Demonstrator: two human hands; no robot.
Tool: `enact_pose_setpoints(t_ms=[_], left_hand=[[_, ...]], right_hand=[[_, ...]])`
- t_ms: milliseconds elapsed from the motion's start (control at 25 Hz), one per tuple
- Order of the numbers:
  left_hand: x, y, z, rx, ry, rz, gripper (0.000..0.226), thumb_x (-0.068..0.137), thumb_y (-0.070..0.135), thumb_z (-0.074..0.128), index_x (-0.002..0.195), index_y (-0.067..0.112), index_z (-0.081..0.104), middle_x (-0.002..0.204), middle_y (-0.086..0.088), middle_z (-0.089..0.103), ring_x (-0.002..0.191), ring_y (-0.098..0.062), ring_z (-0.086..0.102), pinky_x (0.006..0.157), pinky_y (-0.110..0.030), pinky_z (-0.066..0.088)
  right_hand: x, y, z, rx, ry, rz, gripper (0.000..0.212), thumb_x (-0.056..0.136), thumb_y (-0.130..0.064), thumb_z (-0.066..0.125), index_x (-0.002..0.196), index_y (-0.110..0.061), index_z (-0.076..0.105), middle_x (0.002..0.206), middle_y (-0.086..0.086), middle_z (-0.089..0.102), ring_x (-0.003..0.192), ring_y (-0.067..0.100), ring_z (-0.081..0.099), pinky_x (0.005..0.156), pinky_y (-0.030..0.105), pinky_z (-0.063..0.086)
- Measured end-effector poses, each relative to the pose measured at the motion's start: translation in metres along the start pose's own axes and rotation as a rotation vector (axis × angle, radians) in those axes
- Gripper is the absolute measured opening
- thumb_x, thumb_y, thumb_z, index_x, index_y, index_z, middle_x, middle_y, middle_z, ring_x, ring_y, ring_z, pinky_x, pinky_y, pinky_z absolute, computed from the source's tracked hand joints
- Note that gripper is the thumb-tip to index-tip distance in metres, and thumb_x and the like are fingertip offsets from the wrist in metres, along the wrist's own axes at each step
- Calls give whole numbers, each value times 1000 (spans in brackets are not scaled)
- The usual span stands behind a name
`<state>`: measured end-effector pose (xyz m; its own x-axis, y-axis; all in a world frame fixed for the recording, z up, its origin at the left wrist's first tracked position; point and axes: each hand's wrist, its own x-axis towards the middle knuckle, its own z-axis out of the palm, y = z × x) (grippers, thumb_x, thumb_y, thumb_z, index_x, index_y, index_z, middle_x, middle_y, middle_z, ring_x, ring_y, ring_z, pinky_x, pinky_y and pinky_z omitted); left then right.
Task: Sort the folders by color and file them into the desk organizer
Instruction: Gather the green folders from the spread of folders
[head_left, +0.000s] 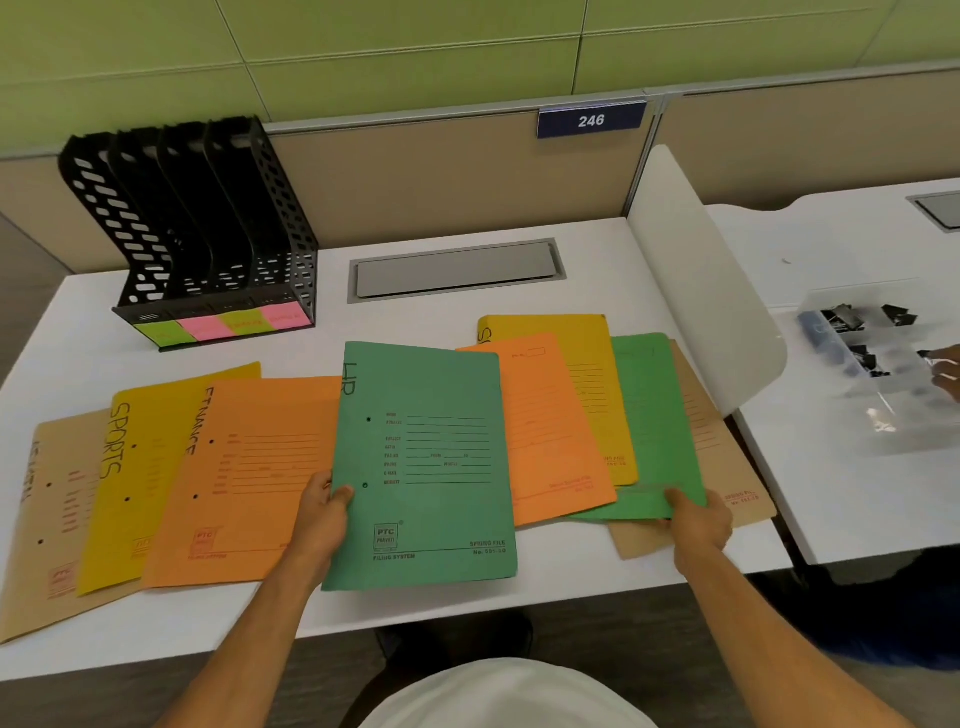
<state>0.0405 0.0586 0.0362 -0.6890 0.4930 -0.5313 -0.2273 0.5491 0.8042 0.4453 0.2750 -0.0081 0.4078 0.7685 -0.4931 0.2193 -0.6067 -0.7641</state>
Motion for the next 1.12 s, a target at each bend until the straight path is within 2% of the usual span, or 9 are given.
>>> enact_pose_setpoints(t_ms=[160,360,440,560,680,800,920,1040,1120], left_hand=[[-3,3,3,3,-2,15,21,106,10,43,123,16,54,110,-5,70,96,-26,71,75,-41,57],[-5,4,6,-10,23,38,22,105,10,44,124,17,52,112,-6,70,96,-27,71,77,-42,58],[-5,4,4,-16,26,40,22,105,11,44,124,17,52,113,-5,70,95,-25,71,75,-41,58],[-6,4,-2,-36,34,35,22,105,11,44,123,19,53,113,-5,70,97,-26,71,78,-45,60],[-8,7,-5,-47,39,31,22,104,10,44,122,20,52,113,-7,70,96,-27,71,79,-45,60],[-9,10,-4,-56,38,23,25,103,11,43,125,19,52,113,-5,70,94,-25,72,71,-38,58],[-9,12,-2,-76,30,7,28,103,12,43,128,21,51,113,-4,70,96,-25,72,72,-38,58],[-13,16,2,-122,32,1,29,102,11,44,129,20,50,115,-4,68,100,-25,70,77,-41,58],[-17,19,6,-163,35,3,29,101,10,44,128,19,50,114,-6,67,100,-27,68,78,-41,58]], right_hand=[[-17,-45,-5,84,-6,-312,9,94,-13,60,101,-17,60,99,4,65,87,23,68,73,47,62],[-31,-97,-13,8,112,-664,22,97,-14,49,113,-19,64,99,6,69,86,24,64,72,35,54],[-35,-112,-22,14,179,-718,24,97,-12,49,114,-16,65,98,10,70,83,22,62,70,32,50],[-32,-131,-35,81,279,-749,27,92,-17,48,114,-18,65,102,10,72,86,25,63,76,40,54],[-25,-151,-42,213,327,-732,29,85,-17,50,108,-15,68,92,-2,71,85,16,60,79,41,54],[-34,-158,-28,388,155,-623,19,87,-12,58,99,-21,69,87,-15,65,79,8,62,77,38,58],[-56,-132,6,493,-93,-429,22,90,-7,62,95,-28,68,100,-1,71,91,21,71,82,43,60],[-83,-88,39,531,-380,-156,23,95,-2,55,109,-17,65,117,14,69,89,26,69,70,42,58],[-101,-57,53,504,-555,-14,28,98,-2,51,123,-10,58,122,16,67,94,31,67,76,51,54]])
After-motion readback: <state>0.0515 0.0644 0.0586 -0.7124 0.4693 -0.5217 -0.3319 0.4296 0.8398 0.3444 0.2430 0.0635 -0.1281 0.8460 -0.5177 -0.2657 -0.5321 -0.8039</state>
